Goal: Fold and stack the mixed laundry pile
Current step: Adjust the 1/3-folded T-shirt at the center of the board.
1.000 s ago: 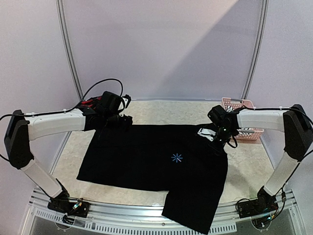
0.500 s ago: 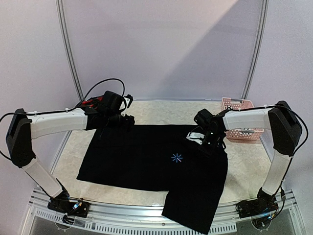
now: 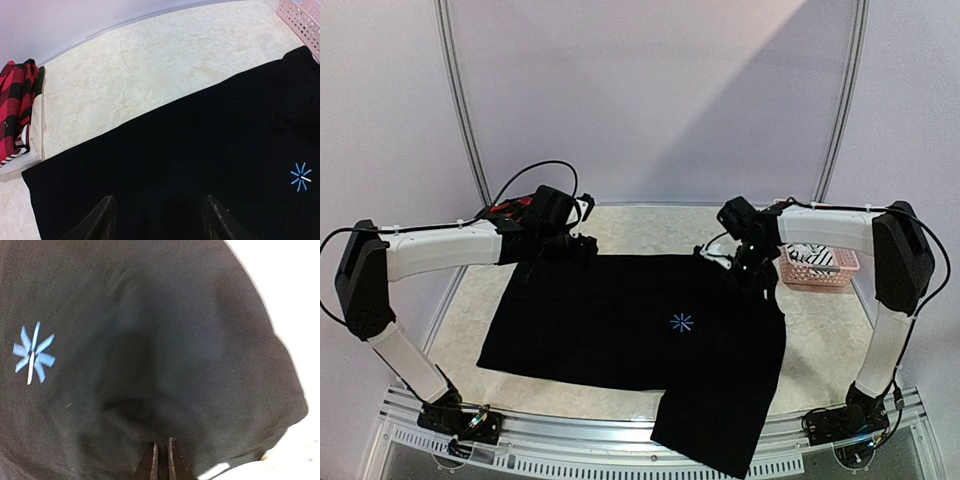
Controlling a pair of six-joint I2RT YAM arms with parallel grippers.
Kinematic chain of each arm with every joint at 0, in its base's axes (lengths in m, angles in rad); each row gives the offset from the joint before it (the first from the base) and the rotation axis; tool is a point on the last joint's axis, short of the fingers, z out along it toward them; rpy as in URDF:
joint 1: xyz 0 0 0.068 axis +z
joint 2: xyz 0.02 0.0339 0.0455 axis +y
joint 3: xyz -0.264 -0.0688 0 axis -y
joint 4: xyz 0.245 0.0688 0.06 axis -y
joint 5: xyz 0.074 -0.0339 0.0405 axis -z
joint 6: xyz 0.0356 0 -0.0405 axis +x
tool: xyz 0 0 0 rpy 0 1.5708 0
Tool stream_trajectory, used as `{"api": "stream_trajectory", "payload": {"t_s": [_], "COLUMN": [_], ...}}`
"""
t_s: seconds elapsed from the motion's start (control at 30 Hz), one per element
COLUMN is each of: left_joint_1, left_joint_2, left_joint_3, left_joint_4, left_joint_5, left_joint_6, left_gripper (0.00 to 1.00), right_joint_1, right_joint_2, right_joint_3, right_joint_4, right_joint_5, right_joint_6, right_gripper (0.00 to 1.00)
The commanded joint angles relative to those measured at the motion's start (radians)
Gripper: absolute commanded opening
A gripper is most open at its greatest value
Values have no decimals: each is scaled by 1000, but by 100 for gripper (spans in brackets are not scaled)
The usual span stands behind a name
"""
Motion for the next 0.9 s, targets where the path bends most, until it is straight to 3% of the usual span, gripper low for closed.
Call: {"api": "stream_trajectory", "payload": {"t_s": [0.0, 0.07, 0.17, 0.3, 0.53, 0.87], "left_joint_1": [6, 6, 4, 4, 4, 4], "left_joint_2": [13, 14, 14, 11, 6, 3], "left_joint_3": [24, 26, 26, 28, 33, 33], "left_joint_4": [-3, -5, -5, -10, -15, -18], "left_joint_5": [33, 39, 41, 42, 57, 65], "left_joint_6": [-3, -4, -3, -2, -10, -2], "left_gripper": [60, 60, 60, 60, 60, 60], "right_joint_1": [-102, -133, -152, -141, -76, -49], "right_joint_2": [43, 92, 111, 2, -199, -17], "right_joint_3": [105, 143, 148, 75, -125, -13], "right_joint_4": [-7, -16, -5, 13, 84, 70], "right_joint_5": [-45, -52, -53, -96, -134, -128], "right_joint_6": [3, 17, 52, 41, -130, -181], "right_gripper": [14, 23, 27, 37, 26, 21]}}
